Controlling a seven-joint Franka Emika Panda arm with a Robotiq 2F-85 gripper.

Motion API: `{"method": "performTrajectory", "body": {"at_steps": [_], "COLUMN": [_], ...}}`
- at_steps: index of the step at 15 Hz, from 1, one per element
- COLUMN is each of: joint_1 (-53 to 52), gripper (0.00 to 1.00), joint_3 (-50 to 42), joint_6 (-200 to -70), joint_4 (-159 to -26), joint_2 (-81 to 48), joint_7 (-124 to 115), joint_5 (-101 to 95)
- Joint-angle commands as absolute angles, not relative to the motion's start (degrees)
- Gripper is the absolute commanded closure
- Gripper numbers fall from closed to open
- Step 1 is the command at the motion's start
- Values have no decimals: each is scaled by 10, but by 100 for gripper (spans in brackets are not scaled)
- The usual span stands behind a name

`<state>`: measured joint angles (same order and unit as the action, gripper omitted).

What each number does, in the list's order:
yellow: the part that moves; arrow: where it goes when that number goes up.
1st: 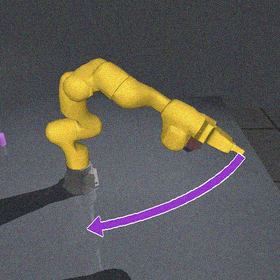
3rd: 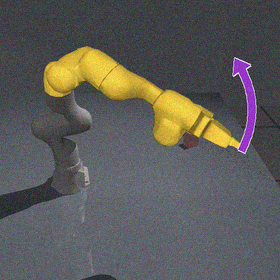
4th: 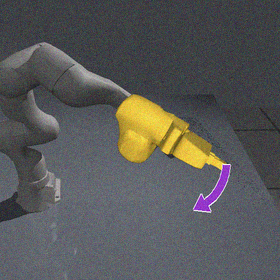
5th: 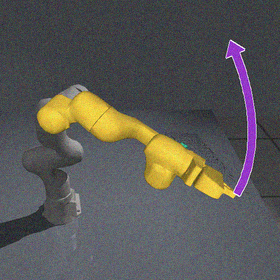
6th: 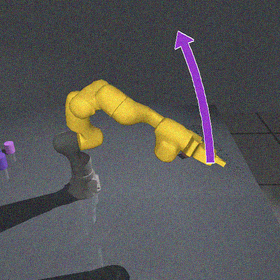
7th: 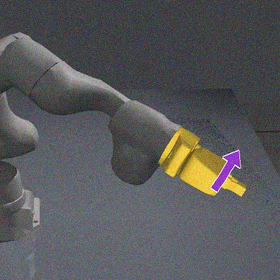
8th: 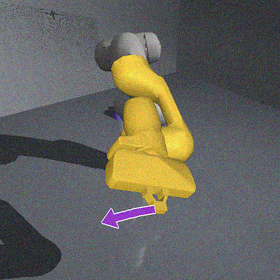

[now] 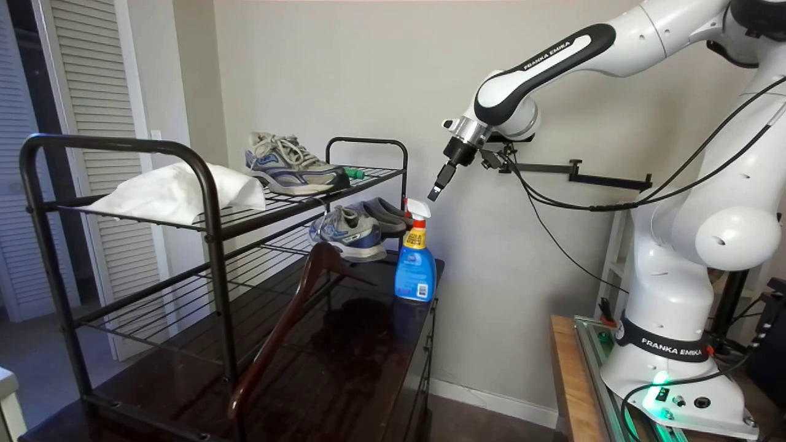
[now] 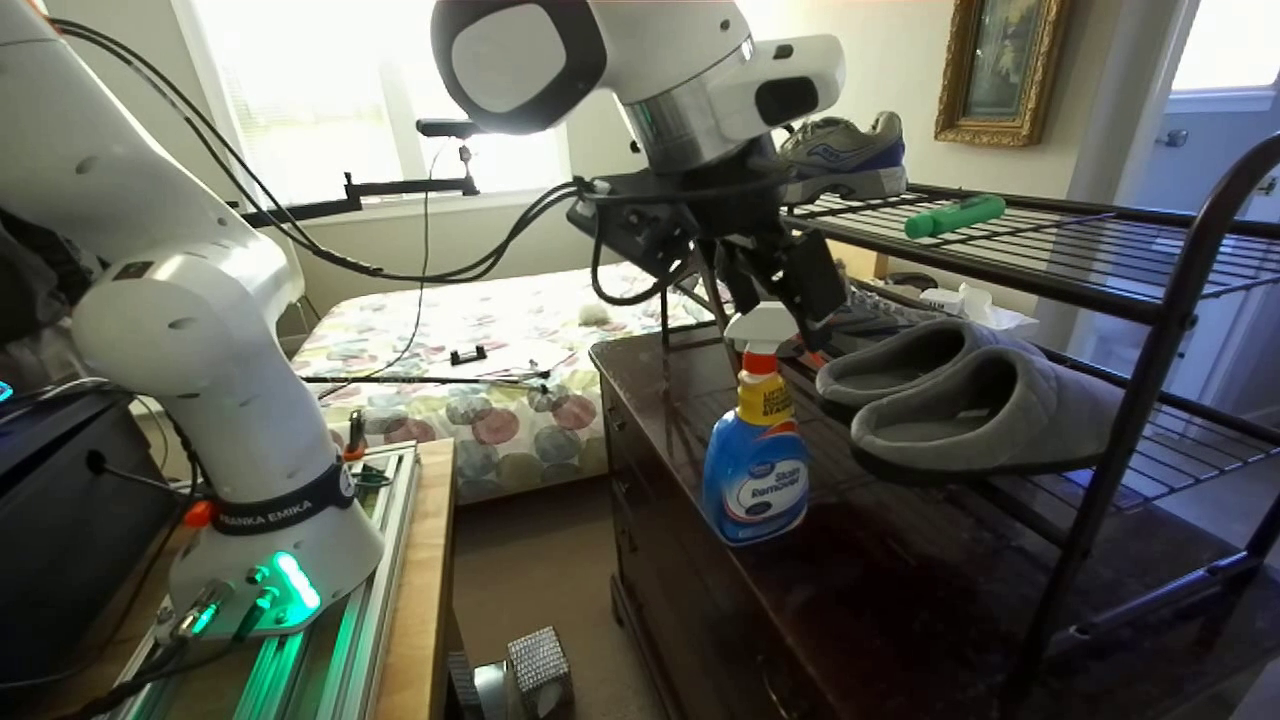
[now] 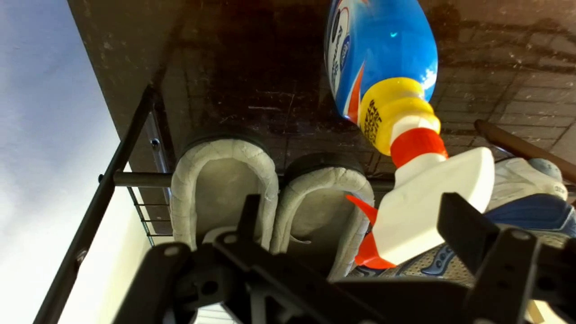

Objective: Put the right sneaker on the bottom shelf then put the right house slipper on the top shelf.

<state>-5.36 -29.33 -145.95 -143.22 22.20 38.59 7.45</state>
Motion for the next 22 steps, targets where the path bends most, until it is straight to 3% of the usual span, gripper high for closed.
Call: {"method": "performTrajectory", "body": {"at_steps": [1, 11, 18, 22], "joint_1": [-48, -37, -31, -17], "gripper": [0, 0, 0, 0], "joint_3": [-301, -295, -292, -295], "joint_6": [-1455, -1548, -1540, -1504], "joint_4": [-1399, -1310, -1290, -1245], "joint_2": [178, 11, -11, -41], "joint_7": [466, 482, 483, 626], "joint_5": [116, 261, 304, 436]}}
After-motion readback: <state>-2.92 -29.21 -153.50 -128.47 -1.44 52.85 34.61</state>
